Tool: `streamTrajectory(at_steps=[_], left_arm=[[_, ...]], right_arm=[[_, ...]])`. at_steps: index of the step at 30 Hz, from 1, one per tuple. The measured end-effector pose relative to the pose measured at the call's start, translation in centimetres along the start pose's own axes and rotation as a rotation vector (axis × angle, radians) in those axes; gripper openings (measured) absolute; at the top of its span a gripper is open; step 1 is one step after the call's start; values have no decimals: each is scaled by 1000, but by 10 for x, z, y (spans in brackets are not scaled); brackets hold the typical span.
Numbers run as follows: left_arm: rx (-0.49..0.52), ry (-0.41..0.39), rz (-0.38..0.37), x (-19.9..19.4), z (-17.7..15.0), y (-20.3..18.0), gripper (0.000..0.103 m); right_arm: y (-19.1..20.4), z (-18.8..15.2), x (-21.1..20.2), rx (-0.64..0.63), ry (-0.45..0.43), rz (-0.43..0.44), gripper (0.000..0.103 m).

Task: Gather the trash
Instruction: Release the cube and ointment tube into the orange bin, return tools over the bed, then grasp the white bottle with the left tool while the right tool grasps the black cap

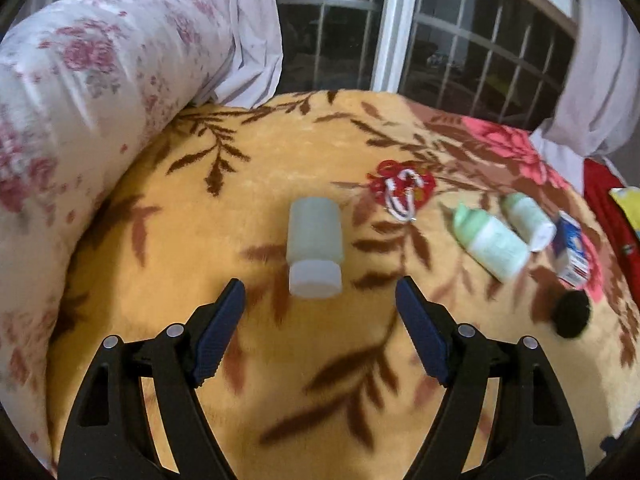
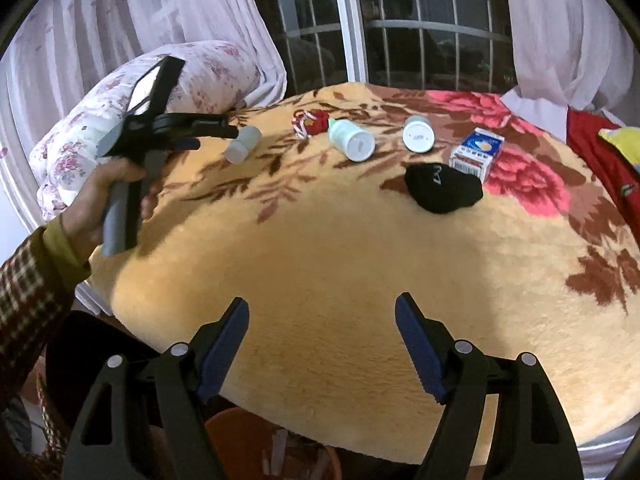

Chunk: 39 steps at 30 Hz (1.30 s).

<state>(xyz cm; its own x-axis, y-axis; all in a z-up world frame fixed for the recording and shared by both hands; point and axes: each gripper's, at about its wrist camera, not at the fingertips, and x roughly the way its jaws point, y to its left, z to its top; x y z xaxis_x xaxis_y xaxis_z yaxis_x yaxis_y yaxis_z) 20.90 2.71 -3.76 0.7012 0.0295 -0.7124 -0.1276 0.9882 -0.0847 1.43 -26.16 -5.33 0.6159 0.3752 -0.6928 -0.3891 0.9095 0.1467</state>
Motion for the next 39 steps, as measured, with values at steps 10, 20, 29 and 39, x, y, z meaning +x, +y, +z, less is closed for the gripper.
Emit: streamTrajectory(at_steps=[10, 20, 29, 39], left_arm=[[-37, 99, 87, 62, 22, 6, 75], [-31, 89, -1, 37, -2, 2, 42], [20, 29, -104, -28, -51, -11, 42], [29, 19, -166, -60, -79, -9, 42]], right_arm=[[-6, -1, 9, 10, 21, 4, 74], [-24, 8, 16, 31, 26, -53, 74], [-63, 76, 49, 3, 7, -187, 74], [-83, 119, 121, -24, 132, -334, 74]])
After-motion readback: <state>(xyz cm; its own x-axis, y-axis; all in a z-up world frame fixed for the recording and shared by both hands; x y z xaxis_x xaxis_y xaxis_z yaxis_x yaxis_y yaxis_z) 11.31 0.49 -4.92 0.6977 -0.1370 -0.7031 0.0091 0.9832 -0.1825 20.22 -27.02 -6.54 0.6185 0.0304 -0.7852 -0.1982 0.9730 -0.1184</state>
